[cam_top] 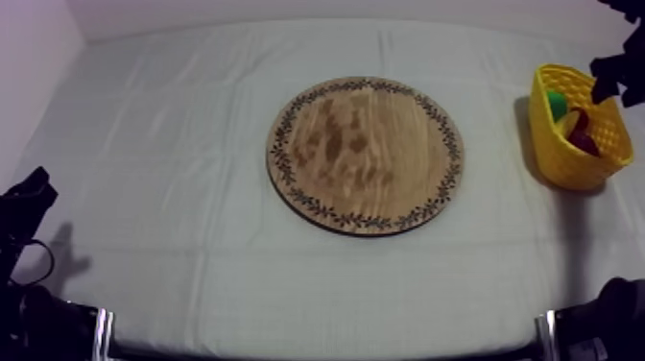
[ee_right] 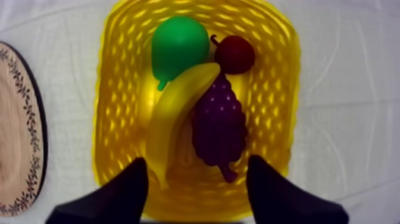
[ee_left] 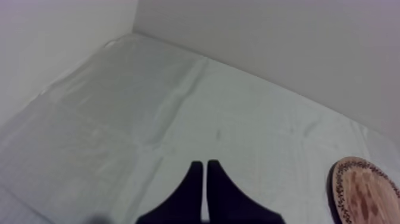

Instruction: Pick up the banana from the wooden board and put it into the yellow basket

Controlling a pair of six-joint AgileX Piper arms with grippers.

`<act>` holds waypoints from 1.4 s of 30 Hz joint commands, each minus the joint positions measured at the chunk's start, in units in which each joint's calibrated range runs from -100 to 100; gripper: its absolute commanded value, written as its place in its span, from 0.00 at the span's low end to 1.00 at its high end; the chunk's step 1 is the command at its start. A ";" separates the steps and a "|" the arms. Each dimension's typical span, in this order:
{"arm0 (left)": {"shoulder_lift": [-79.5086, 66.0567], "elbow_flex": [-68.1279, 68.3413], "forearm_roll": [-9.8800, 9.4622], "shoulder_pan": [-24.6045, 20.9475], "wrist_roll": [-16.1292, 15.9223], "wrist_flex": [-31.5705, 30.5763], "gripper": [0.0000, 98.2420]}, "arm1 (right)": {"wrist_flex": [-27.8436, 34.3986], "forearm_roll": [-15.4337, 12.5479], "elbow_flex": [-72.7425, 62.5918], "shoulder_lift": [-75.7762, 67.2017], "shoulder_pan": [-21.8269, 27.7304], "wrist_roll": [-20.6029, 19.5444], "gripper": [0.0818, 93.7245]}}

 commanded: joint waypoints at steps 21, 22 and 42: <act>0.02 0.03 -0.01 -0.02 -0.01 -0.01 0.00 | -19.34 -7.07 38.21 -40.34 0.09 9.47 0.18; 0.02 0.03 -0.01 -0.02 -0.01 -0.01 0.00 | -19.47 -7.59 39.38 -41.88 0.02 10.04 0.16; 0.02 0.03 -0.01 -0.02 -0.01 -0.01 0.00 | -21.98 -13.52 61.31 -74.81 -2.69 14.39 0.01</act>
